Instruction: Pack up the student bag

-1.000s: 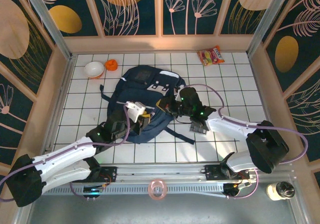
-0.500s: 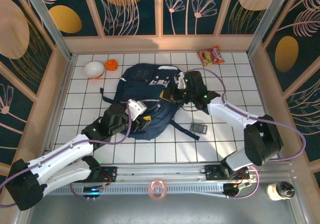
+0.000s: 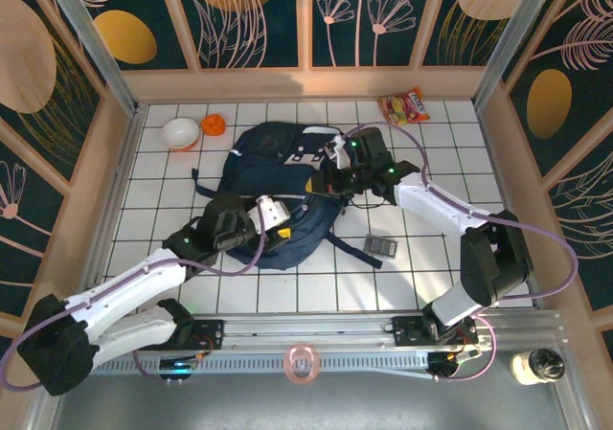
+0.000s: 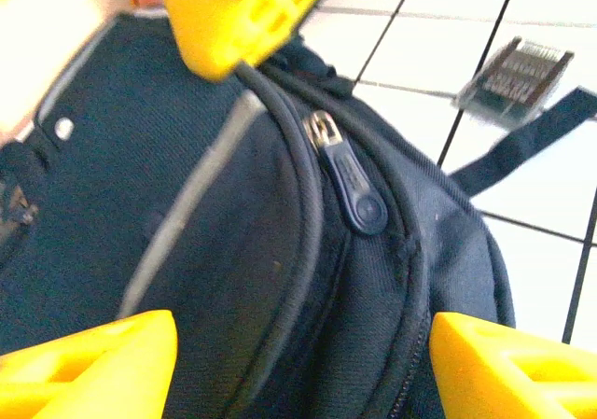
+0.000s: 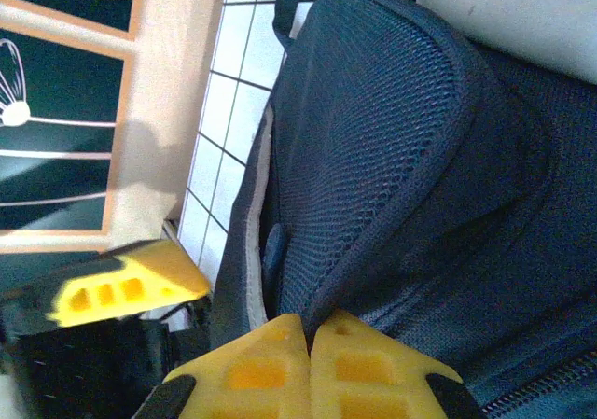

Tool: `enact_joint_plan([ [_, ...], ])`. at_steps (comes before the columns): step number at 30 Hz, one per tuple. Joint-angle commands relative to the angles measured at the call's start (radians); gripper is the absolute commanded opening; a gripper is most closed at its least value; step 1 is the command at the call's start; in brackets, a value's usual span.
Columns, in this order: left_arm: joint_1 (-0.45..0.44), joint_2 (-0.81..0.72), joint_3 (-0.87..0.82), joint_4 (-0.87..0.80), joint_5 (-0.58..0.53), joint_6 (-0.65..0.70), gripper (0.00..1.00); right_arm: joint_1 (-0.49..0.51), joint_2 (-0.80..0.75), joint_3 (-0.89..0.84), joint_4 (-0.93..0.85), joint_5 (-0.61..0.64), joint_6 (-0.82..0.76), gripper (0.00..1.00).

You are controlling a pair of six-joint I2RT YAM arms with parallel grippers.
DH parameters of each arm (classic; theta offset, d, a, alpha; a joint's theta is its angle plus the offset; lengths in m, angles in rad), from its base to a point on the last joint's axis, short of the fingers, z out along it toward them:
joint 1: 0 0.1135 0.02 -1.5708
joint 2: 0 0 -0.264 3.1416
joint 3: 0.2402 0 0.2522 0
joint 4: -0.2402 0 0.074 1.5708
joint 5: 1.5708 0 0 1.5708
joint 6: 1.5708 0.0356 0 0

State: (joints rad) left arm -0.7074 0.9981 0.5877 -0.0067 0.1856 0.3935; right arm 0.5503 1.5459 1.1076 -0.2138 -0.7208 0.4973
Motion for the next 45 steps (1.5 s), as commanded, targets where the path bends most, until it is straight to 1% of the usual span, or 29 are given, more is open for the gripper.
enact_joint_plan([
  [1, 0.042, -0.051, 0.025, 0.023, 0.098, 0.038, 0.71, 0.002, 0.0, 0.065, -0.014, -0.107, -0.096, 0.0],
  [5, 0.087, -0.04, 0.037, 0.001, 0.148, 0.088, 0.71, 0.003, 0.008, 0.08, -0.033, -0.118, -0.115, 0.0],
  [8, 0.087, 0.025, 0.068, -0.05, 0.137, 0.159, 0.68, 0.003, 0.009, 0.085, -0.038, -0.124, -0.121, 0.0],
  [12, 0.087, 0.1, 0.098, -0.032, 0.147, 0.198, 0.66, 0.003, 0.006, 0.085, -0.04, -0.129, -0.123, 0.0],
  [15, 0.088, 0.17, 0.132, -0.051, 0.149, 0.231, 0.64, 0.003, 0.004, 0.084, -0.035, -0.132, -0.121, 0.0],
  [17, 0.087, 0.2, 0.148, -0.05, 0.13, 0.246, 0.56, 0.002, 0.002, 0.084, -0.036, -0.134, -0.124, 0.0],
  [18, 0.087, 0.208, 0.154, -0.043, 0.126, 0.246, 0.45, 0.003, 0.0, 0.083, -0.04, -0.131, -0.13, 0.0],
  [19, 0.088, 0.208, 0.161, -0.041, 0.128, 0.242, 0.31, 0.002, -0.003, 0.083, -0.046, -0.121, -0.135, 0.0],
  [20, 0.087, 0.207, 0.164, -0.037, 0.132, 0.232, 0.19, -0.029, -0.008, 0.082, -0.053, -0.104, -0.139, 0.0],
  [21, 0.088, 0.199, 0.168, -0.035, 0.139, 0.215, 0.11, -0.038, -0.017, 0.078, -0.061, -0.074, -0.142, 0.01],
  [22, 0.088, 0.192, 0.171, -0.033, 0.144, 0.193, 0.06, -0.046, -0.028, 0.074, -0.067, -0.041, -0.143, 0.08],
  [23, 0.088, 0.184, 0.175, -0.026, 0.15, 0.151, 0.02, -0.056, -0.045, 0.071, -0.081, 0.006, -0.143, 0.19],
  [24, 0.088, 0.179, 0.18, -0.021, 0.163, 0.099, 0.0, -0.063, -0.067, 0.068, -0.093, 0.061, -0.149, 0.29],
  [25, 0.087, 0.178, 0.187, -0.026, 0.175, 0.059, 0.0, -0.065, -0.089, 0.064, -0.101, 0.105, -0.154, 0.34],
  [27, 0.088, 0.178, 0.197, -0.024, 0.18, -0.025, 0.0, -0.065, -0.15, 0.054, -0.112, 0.191, -0.164, 0.41],
  [29, 0.087, 0.179, 0.205, -0.029, 0.178, -0.078, 0.0, -0.063, -0.212, 0.036, -0.112, 0.252, -0.16, 0.45],
  [31, 0.087, 0.176, 0.208, -0.019, 0.193, -0.125, 0.0, -0.047, -0.286, 0.0, -0.09, 0.296, -0.152, 0.46],
  [33, 0.088, 0.178, 0.214, -0.007, 0.207, -0.162, 0.0, -0.009, -0.347, -0.046, -0.05, 0.331, -0.147, 0.48],
  [35, 0.087, 0.185, 0.226, -0.009, 0.221, -0.178, 0.0, 0.066, -0.375, -0.086, -0.003, 0.352, -0.124, 0.48],
  [36, 0.088, 0.19, 0.233, -0.009, 0.229, -0.186, 0.0, 0.098, -0.377, -0.099, 0.015, 0.359, -0.108, 0.48],
  [39, 0.088, 0.201, 0.246, -0.006, 0.246, -0.195, 0.0, 0.149, -0.338, -0.108, 0.03, 0.372, -0.038, 0.48],
  [45, 0.087, 0.218, 0.255, 0.007, 0.262, -0.203, 0.0, 0.165, -0.268, -0.142, 0.076, 0.368, 0.061, 0.48],
])
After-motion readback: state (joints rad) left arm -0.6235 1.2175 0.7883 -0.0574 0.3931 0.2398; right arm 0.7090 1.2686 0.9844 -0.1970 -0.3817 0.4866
